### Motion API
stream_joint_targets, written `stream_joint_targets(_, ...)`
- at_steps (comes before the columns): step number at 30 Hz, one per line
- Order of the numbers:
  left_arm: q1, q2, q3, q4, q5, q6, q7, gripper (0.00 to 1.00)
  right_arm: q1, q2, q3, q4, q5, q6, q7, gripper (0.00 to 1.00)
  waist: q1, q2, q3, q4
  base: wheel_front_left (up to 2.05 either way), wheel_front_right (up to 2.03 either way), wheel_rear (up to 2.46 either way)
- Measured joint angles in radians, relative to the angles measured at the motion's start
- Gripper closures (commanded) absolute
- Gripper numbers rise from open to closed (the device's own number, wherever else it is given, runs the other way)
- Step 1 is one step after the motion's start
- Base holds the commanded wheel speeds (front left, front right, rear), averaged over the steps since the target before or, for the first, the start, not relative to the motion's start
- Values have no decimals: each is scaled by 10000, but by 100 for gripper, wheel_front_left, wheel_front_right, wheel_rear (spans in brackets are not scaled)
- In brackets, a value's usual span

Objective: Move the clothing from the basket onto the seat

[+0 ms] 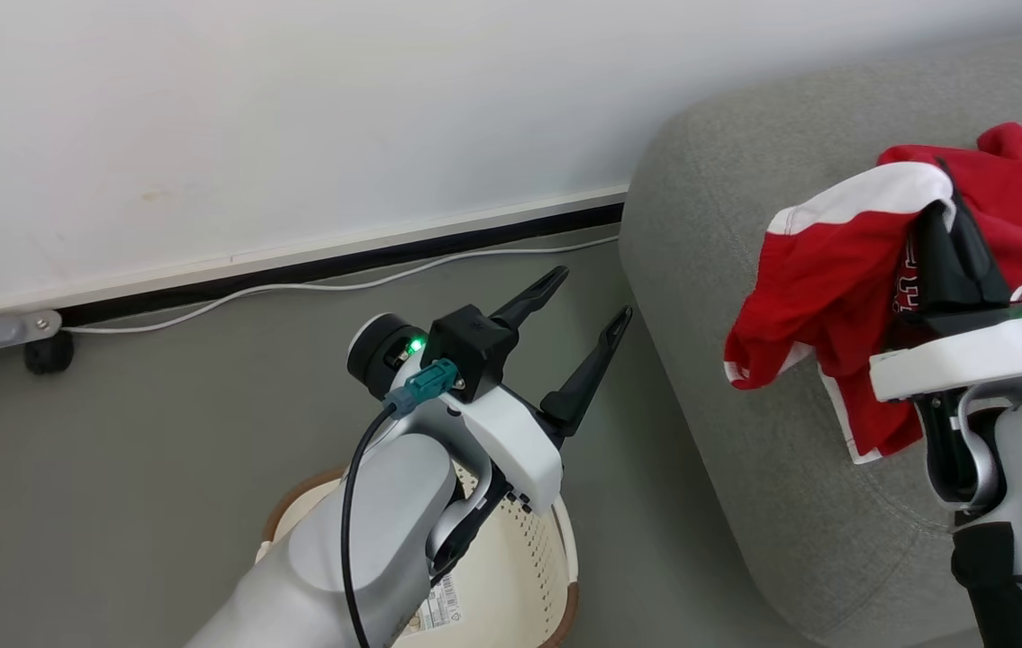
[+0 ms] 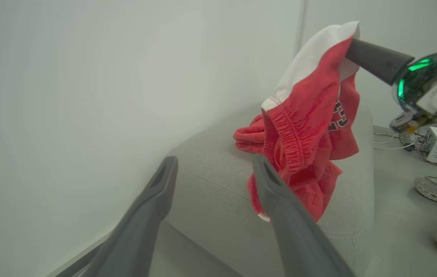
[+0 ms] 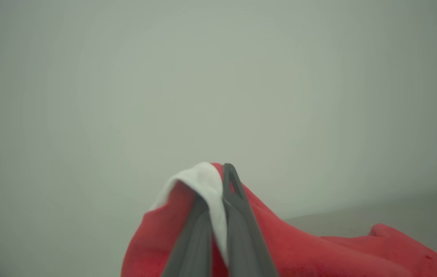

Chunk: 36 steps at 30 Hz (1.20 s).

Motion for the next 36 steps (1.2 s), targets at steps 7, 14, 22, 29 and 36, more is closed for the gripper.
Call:
stream_joint_targets(7,427,13,58,113,435,-104,0,0,-3,-242,-343,-380,-81,2,0,100,0,0,-6,-842,0,0,0)
stream_joint_targets(14,805,21,282,142,600,-274,0,0,-3,-399,-566,-541,-82,0,-2,100,0,0,21,-1820,0,0,0)
stream_joint_targets(22,1156,23,445,127,769,-399,0,0,112,-621,-685,-767,-65,0,-2,100,0,0,-92,-2821,0,0,0)
stream_joint_targets(29,1210,21,552,-46,1030,-407,0,0,361,-932,-1404,-890,215,0,-2,100,0,0,202,-3236,0,0,0)
stream_joint_targets(36,1108,52,706,13,1461,-408,0,0,-73,-1298,-1720,-972,161,0,-2,100,0,0,929,-3326,0,0,0)
